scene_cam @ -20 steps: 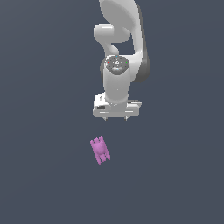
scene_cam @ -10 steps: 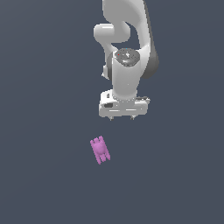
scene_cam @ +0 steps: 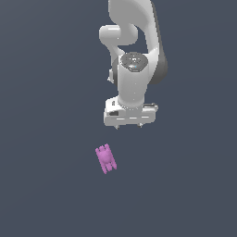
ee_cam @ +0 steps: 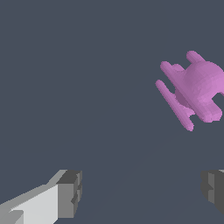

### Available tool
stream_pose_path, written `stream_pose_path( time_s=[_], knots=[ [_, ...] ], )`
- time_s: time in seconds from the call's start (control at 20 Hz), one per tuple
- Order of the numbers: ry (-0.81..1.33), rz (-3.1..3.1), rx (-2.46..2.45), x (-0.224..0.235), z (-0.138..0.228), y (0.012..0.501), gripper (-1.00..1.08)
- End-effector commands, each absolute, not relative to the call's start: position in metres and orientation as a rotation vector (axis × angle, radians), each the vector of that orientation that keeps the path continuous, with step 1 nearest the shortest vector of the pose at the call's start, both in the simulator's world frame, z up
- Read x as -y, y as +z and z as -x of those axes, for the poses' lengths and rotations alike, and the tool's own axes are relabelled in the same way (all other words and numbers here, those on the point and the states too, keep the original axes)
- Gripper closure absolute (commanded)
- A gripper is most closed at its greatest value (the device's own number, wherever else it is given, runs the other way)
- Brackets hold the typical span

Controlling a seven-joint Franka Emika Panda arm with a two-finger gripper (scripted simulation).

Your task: Pick up the object and move it to a goal position.

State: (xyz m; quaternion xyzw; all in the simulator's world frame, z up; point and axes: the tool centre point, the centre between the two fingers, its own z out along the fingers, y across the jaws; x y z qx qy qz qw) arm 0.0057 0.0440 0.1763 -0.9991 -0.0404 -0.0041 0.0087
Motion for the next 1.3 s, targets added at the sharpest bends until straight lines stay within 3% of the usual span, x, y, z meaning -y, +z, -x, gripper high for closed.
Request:
stream_pose_path(
  time_s=[0.0, 1.25],
  knots=[
    [-0.012, 3.122, 0.154, -0.039, -0.011, 0.175, -0.92],
    [-0.001, 3.068, 0.671, 0.054, -0.095, 0.133, -0.92]
  ],
)
